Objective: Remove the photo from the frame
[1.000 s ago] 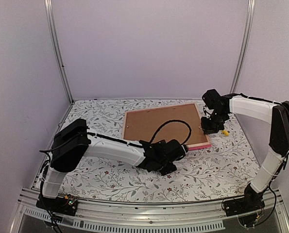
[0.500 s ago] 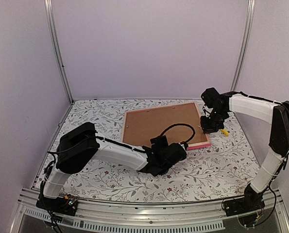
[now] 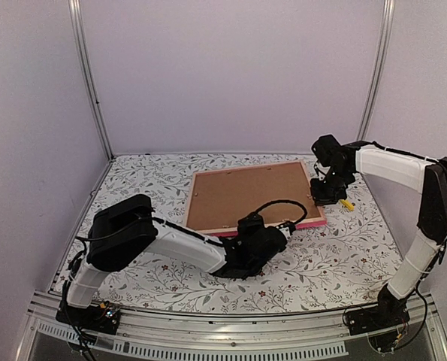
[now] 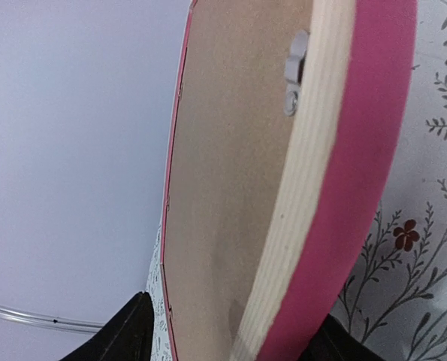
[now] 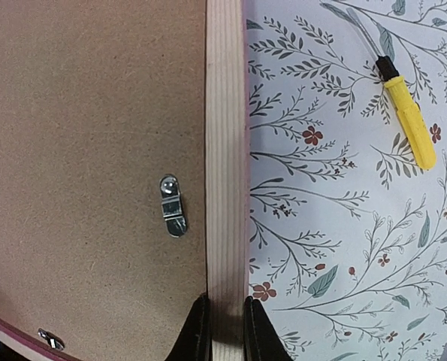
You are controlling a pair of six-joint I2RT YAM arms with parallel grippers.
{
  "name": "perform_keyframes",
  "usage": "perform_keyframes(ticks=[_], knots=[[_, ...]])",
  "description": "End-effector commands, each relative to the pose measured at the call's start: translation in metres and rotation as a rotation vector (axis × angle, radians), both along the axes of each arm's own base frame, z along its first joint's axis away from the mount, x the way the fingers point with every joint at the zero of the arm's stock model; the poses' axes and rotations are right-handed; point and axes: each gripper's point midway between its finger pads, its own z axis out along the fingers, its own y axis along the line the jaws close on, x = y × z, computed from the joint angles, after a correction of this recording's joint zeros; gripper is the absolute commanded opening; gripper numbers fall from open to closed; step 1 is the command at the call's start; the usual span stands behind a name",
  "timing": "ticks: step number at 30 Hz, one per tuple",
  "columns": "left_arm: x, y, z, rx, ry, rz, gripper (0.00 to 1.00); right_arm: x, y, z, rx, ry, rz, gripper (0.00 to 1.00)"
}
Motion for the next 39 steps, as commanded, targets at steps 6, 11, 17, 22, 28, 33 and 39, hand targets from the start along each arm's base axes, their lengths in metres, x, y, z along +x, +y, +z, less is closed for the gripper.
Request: perform_keyframes(ticks=[6, 11, 17, 22, 28, 33, 39], knots=[[-0.006, -0.011, 0.013, -0.059, -0.065, -0.012, 0.43, 0.01, 0.015, 0.043, 0.095, -0.115, 0.011, 0.0], [-0.005, -0.009, 0.022, -0.063, -0.092, -0.011, 0.32, 0.009, 0.018, 0.052, 0.126, -0.136, 0.012, 0.0], [-0.005, -0.007, 0.034, -0.073, -0.116, -0.008, 0.09, 0.008, 0.024, 0.063, 0.179, -0.166, 0.023, 0.04], [-0.005, -0.005, 0.054, -0.102, -0.155, -0.006, 0.0, 0.006, 0.033, 0.078, 0.251, -0.201, 0.039, 0.17], [-0.005, 0.0, 0.085, -0.143, -0.214, -0.003, 0.0, 0.008, 0.048, 0.124, 0.383, -0.321, 0.079, 0.62], [-0.006, 0.005, 0.123, -0.202, -0.275, -0.005, 0.0, 0.011, 0.055, 0.175, 0.489, -0.476, 0.101, 0.87], [-0.006, 0.011, 0.173, -0.271, -0.332, -0.008, 0.0, 0.02, 0.048, 0.227, 0.529, -0.673, 0.072, 0.94]])
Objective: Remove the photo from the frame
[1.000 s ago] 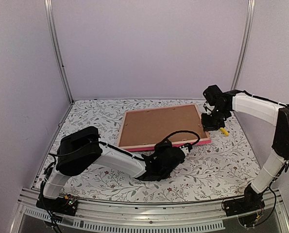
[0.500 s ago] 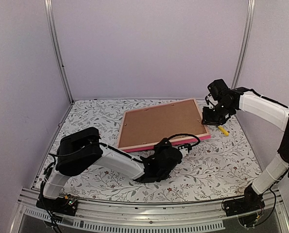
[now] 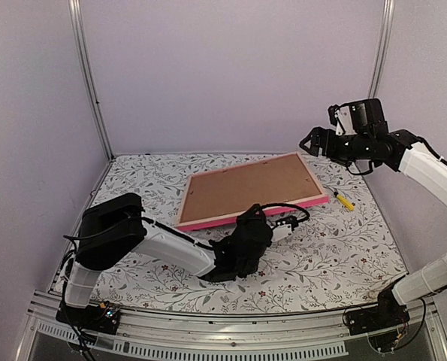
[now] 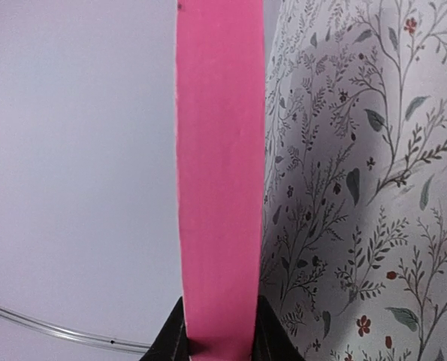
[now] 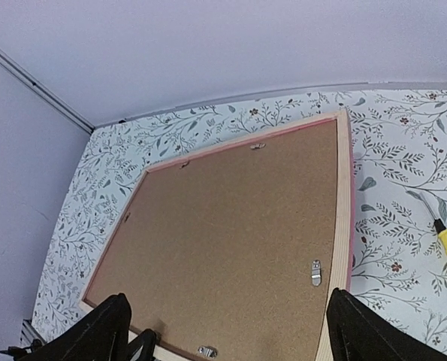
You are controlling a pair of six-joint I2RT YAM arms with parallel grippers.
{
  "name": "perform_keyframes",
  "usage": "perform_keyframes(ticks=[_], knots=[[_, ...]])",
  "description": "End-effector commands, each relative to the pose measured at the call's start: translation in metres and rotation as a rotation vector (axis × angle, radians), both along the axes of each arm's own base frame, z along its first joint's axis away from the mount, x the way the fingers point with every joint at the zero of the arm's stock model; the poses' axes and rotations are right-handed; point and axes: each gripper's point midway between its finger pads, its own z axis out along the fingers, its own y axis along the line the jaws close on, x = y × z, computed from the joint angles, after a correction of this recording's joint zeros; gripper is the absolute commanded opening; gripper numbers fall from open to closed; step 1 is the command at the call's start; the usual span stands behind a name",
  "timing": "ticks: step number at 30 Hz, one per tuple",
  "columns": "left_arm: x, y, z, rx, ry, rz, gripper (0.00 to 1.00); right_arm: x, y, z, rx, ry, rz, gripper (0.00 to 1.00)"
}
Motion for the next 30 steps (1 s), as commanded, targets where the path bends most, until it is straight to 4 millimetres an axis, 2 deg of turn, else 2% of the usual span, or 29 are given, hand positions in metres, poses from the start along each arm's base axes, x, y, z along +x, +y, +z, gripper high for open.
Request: perform_keyframes(ticks=[1, 7, 13, 21, 30], knots=[[-0.001, 0.01, 0.127, -0.361, -0.134, 0.018, 0.0, 0.009, -0.005, 0.054, 0.076, -0.187, -0.055, 0.95], [0.0, 0.02, 0.164, -0.412, -0.144, 0.013, 0.0, 0.003, -0.026, 0.099, 0.143, -0.381, -0.148, 0.97], [0.004, 0.027, 0.197, -0.487, -0.093, -0.02, 0.0, -0.012, -0.039, 0.122, 0.223, -0.51, -0.192, 0.98], [0.01, 0.037, 0.223, -0.584, 0.006, -0.072, 0.0, -0.015, -0.043, 0.123, 0.251, -0.545, -0.208, 0.98], [0.02, 0.056, 0.258, -0.804, 0.203, -0.143, 0.0, -0.012, -0.046, 0.117, 0.256, -0.532, -0.235, 0.97]])
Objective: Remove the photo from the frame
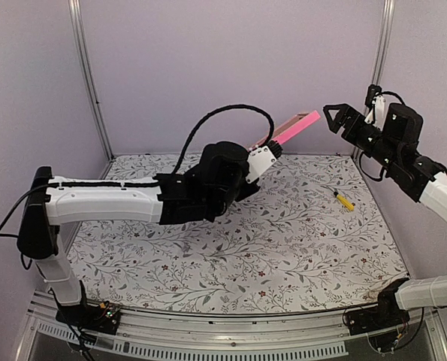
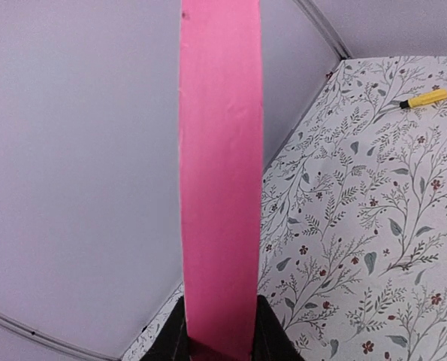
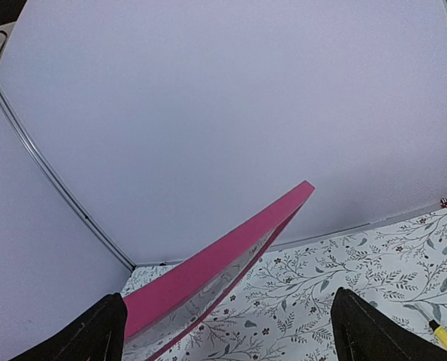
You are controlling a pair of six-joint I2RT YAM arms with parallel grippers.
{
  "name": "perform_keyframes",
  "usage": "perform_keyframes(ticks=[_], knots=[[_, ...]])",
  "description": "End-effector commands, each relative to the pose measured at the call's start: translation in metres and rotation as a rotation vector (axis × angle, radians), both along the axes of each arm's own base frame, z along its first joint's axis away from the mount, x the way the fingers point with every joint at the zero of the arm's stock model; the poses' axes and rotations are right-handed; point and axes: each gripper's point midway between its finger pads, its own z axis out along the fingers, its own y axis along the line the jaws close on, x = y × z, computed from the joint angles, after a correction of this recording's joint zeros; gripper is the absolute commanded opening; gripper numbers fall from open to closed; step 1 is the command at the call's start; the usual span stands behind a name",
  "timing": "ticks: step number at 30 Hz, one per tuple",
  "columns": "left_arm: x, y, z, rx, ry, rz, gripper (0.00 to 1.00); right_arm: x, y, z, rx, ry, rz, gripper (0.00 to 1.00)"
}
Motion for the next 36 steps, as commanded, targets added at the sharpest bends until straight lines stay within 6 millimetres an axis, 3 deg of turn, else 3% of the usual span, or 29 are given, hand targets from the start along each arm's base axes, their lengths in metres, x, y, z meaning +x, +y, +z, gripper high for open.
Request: perform_keyframes(ticks=[1, 13, 15, 21, 27, 36], knots=[[0.003, 0.024, 0.098, -0.352, 0.029, -0.043, 0.0, 0.001, -0.002, 0.003, 0.027, -0.014, -0.016, 0.97], [0.027, 0.057, 0.144, -0.633, 0.285, -0.156, 0.0, 0.015, 0.014, -0.021, 0.017, 0.067, 0.032, 0.97], [0.031, 0.065, 0.15, -0.686, 0.328, -0.169, 0.0, 0.017, 0.017, -0.032, 0.005, 0.104, 0.044, 0.97], [0.055, 0.094, 0.148, -0.883, 0.533, -0.23, 0.0, 0.024, 0.029, -0.05, -0.004, 0.161, 0.083, 0.97], [0.079, 0.126, 0.131, -1.068, 0.765, -0.303, 0.0, 0.029, 0.045, -0.073, -0.018, 0.24, 0.153, 0.97], [0.11, 0.169, 0.033, -1.332, 1.114, -0.288, 0.0, 0.037, 0.069, -0.121, -0.028, 0.384, 0.251, 0.97]])
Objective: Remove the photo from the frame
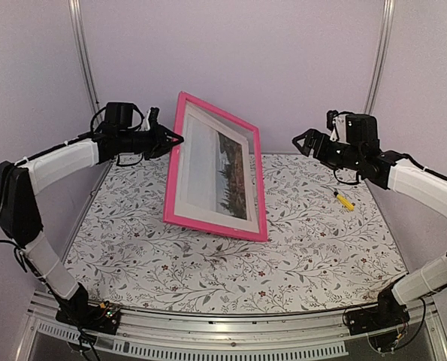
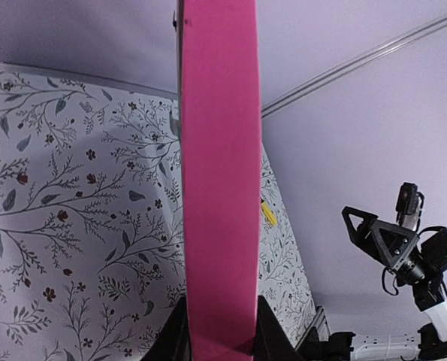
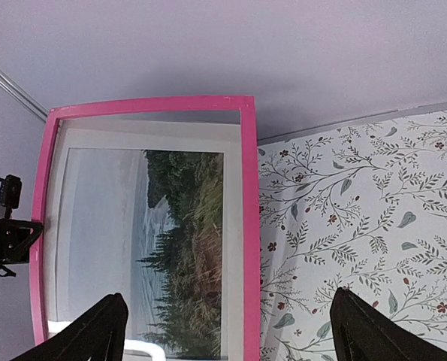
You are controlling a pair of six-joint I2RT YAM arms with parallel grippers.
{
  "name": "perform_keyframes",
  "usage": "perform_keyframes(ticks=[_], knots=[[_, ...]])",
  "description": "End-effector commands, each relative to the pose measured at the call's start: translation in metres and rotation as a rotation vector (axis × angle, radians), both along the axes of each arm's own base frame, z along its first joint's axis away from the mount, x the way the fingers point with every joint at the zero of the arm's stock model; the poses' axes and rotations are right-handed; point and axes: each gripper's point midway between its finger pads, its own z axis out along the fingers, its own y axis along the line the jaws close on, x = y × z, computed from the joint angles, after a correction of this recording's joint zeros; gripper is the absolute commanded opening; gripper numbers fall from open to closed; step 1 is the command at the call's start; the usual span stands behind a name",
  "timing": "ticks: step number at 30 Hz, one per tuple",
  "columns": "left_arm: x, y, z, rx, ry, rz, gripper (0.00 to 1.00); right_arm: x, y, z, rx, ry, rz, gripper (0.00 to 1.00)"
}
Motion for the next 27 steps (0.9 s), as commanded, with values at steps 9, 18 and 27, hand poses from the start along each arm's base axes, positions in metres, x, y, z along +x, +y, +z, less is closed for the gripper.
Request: perform_keyframes(ticks=[9, 18, 27], knots=[[-0.006, 0.032, -0.107, -0.351, 0.285, -0.131, 0.0, 0.002, 0.037, -0.091, 0.007, 0.261, 0.155, 0.96], [-0.01, 0.075, -0.203, -0.313, 0.461, -0.049, 0.0, -0.009, 0.061, -0.155, -0.036, 0.387, 0.218, 0.96], [-0.015, 0.144, -0.264, -0.13, 0.606, 0.07, 0.0, -0.019, 0.096, -0.185, -0.045, 0.429, 0.294, 0.95]])
